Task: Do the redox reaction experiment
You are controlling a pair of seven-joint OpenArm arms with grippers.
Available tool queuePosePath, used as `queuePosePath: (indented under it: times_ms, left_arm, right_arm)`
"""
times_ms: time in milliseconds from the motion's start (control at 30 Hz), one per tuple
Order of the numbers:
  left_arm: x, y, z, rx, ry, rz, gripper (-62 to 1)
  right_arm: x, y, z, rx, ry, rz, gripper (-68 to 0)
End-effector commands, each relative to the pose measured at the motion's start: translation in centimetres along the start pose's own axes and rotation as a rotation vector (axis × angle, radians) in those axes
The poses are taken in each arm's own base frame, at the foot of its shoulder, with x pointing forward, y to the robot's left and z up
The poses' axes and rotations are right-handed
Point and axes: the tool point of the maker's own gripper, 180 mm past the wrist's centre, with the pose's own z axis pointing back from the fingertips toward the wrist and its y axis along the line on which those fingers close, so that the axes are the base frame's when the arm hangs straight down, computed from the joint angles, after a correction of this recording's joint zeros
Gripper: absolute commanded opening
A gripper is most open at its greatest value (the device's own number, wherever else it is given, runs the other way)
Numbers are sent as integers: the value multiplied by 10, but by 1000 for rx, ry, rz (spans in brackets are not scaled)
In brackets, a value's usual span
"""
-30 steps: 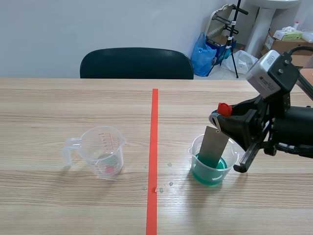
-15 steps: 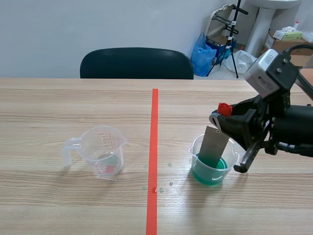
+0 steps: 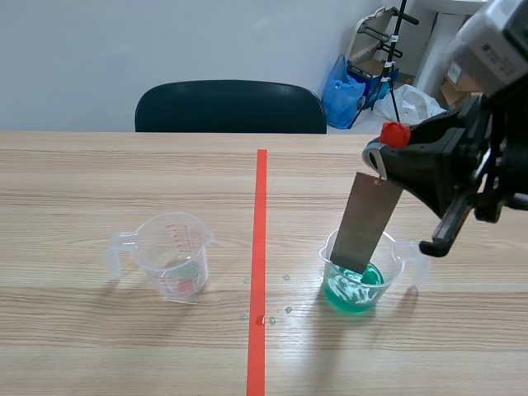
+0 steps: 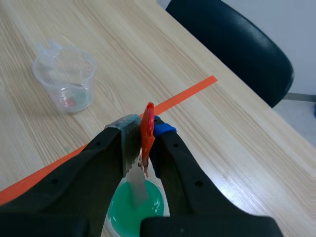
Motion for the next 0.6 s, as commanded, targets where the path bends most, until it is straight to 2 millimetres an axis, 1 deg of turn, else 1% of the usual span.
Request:
queuePosePath:
  times_ms: [0,200,400,567]
  left_arm:
    - [6,0,-1,7,-24,2,14]
    - [5,0,-1,7,-23,2,14]
    - [5,0,-1,7,-23,2,14]
    - [5,0,-1,7,-23,2,14]
  right_arm:
    - [9,-4,3,-10,-16,10,-669]
    - [17,-3,11,-24,-4,30,-669]
    - [30,-4,17,-42,-9,74,-669]
    - [40,-2,20,-37,-14,71,-669]
